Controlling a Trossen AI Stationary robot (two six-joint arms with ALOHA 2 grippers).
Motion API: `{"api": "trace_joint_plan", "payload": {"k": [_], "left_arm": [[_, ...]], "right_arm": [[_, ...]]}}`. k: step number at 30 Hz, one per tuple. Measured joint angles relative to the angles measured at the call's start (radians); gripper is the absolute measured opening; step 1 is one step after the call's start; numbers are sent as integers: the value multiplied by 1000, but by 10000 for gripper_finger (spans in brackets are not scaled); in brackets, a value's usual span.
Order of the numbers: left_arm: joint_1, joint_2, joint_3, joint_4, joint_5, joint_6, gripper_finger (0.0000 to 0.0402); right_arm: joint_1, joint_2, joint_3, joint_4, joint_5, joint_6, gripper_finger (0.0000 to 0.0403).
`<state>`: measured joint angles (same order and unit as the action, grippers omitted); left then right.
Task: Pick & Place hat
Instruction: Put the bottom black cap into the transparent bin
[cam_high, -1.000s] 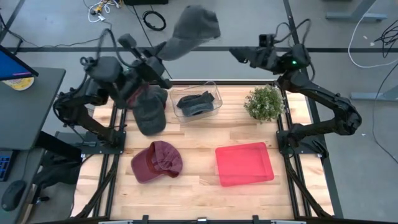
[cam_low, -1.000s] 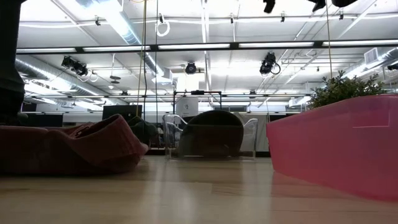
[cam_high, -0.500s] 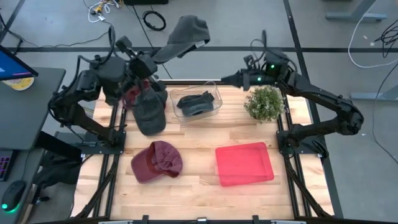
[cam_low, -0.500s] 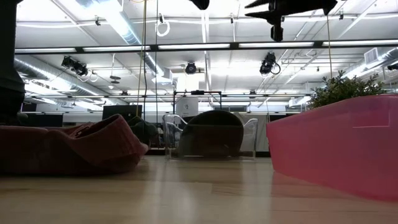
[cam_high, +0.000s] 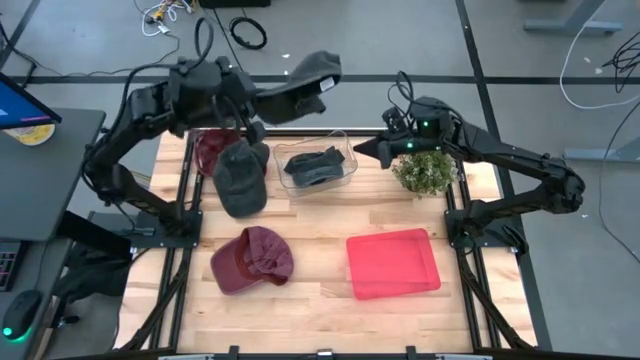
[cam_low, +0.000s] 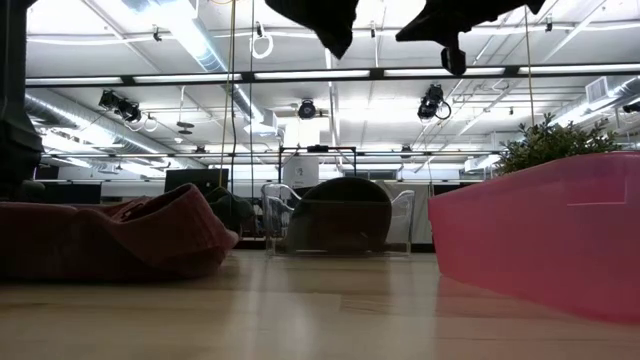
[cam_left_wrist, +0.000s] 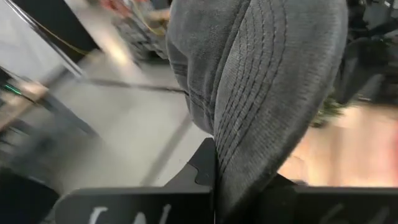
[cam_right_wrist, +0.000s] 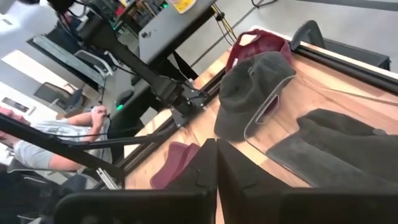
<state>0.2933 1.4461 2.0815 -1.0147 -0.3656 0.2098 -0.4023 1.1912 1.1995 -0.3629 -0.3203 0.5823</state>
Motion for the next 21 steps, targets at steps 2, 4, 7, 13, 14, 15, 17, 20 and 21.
{"api": "trace_joint_plan", "payload": {"k": [2, 4, 7, 13, 14, 15, 17, 20, 21], "left_arm": [[51, 15, 2, -43, 97, -51, 10], [96, 35, 1, -104, 159, -85, 10], [138, 78, 0, -176, 225, -105, 10], [170, 171, 0, -299, 297, -66, 10], [168, 184, 0, -308, 295, -50, 10], [168, 198, 0, -313, 289, -39, 10], [166, 222, 0, -321, 281, -23, 10], [167, 265, 0, -342, 277, -21, 10], [164, 279, 0, -352, 275, -21, 10]], "right_arm": [[10, 0, 0, -3, 14, 1, 10], [17, 0, 0, -4, 17, 1, 11], [30, 0, 0, -6, 35, 1, 6], [64, 0, 0, -10, 83, 0, 6], [69, 0, 0, -14, 88, 0, 6], [74, 0, 0, -14, 96, 0, 6], [80, 0, 0, -17, 103, 0, 5], [84, 0, 0, -24, 104, 0, 3], [84, 0, 0, -26, 104, 0, 3]]}}
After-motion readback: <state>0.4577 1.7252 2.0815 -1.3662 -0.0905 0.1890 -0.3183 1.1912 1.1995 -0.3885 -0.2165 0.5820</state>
